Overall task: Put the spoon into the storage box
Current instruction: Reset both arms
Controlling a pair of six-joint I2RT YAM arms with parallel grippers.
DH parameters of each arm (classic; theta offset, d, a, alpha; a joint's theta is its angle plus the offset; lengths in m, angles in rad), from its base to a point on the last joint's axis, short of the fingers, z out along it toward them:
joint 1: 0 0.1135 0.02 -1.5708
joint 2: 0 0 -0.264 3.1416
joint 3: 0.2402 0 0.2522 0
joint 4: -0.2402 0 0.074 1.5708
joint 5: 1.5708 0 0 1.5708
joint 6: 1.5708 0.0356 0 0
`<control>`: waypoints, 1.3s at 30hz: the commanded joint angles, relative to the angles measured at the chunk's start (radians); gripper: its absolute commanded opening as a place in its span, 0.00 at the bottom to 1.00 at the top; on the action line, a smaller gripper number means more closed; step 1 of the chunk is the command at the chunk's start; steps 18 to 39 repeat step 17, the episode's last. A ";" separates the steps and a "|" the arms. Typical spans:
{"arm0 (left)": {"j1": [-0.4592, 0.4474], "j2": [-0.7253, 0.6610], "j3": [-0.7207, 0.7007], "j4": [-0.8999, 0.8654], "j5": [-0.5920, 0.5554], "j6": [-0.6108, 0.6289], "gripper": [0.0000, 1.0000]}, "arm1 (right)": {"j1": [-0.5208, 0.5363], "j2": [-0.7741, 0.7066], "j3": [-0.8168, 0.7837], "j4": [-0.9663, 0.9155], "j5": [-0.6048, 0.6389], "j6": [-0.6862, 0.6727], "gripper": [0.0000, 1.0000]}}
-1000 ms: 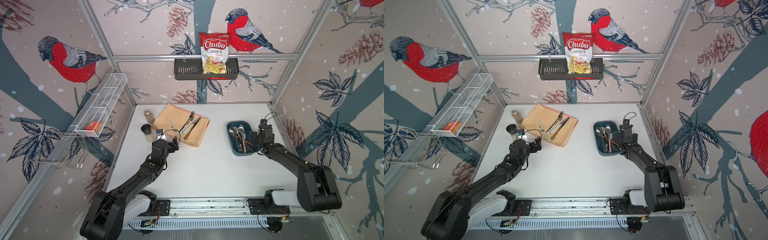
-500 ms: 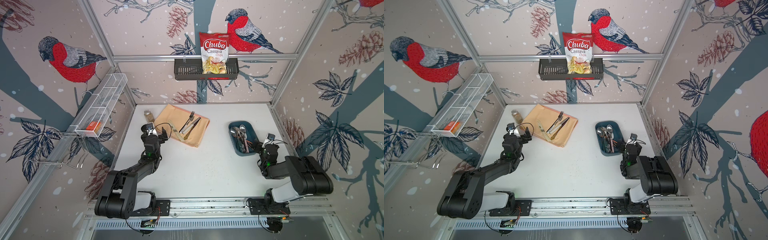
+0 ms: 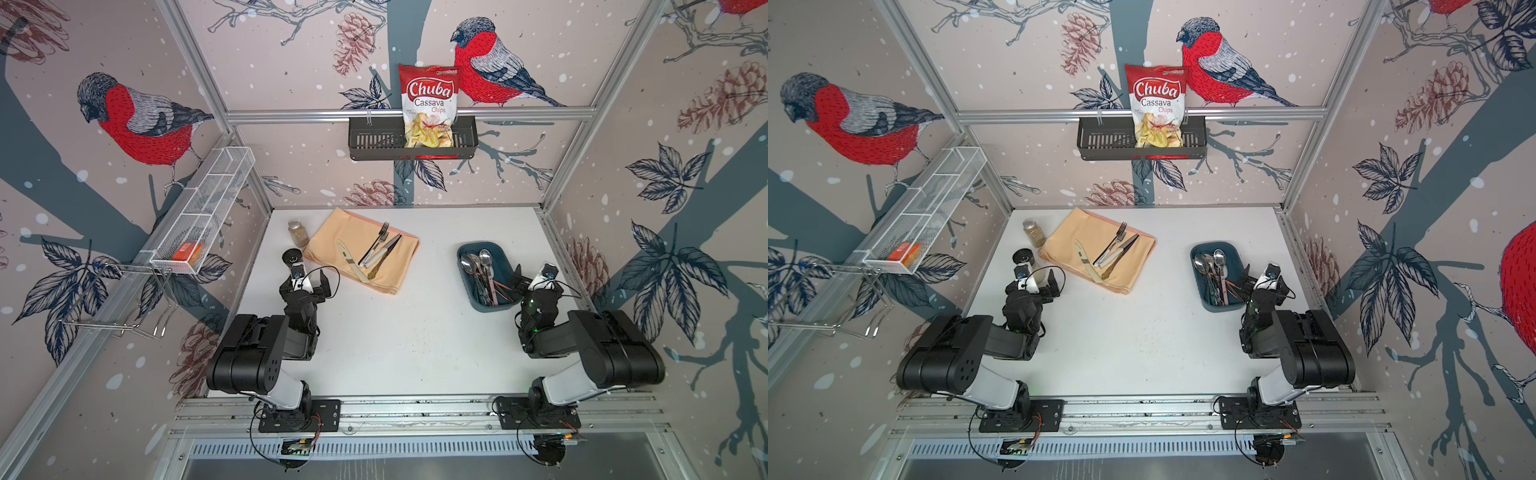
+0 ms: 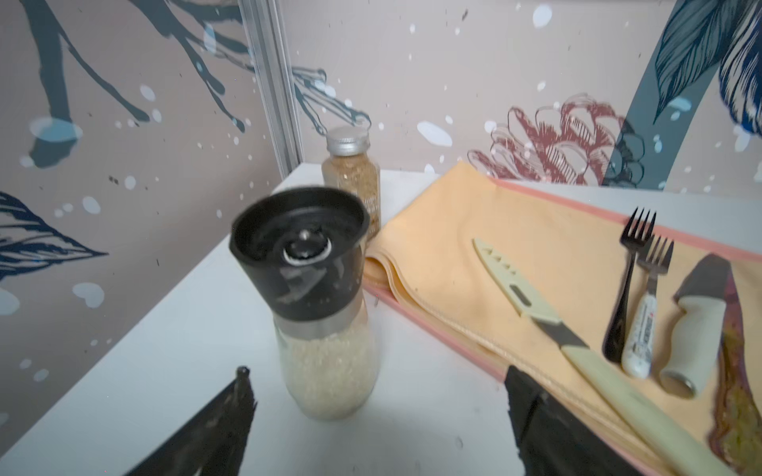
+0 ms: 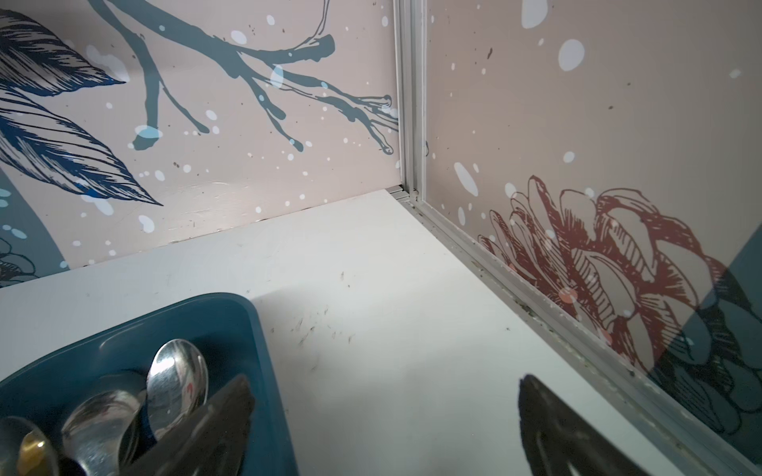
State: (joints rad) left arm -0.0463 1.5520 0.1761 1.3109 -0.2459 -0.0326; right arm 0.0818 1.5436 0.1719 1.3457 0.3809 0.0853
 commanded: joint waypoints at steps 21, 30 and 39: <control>0.002 0.002 0.045 0.015 -0.004 0.014 0.98 | -0.020 -0.002 0.015 0.016 -0.051 0.000 1.00; 0.002 0.002 0.045 0.015 -0.004 0.014 0.98 | -0.020 -0.002 0.015 0.016 -0.051 0.000 1.00; 0.002 0.002 0.045 0.015 -0.004 0.014 0.98 | -0.020 -0.002 0.015 0.016 -0.051 0.000 1.00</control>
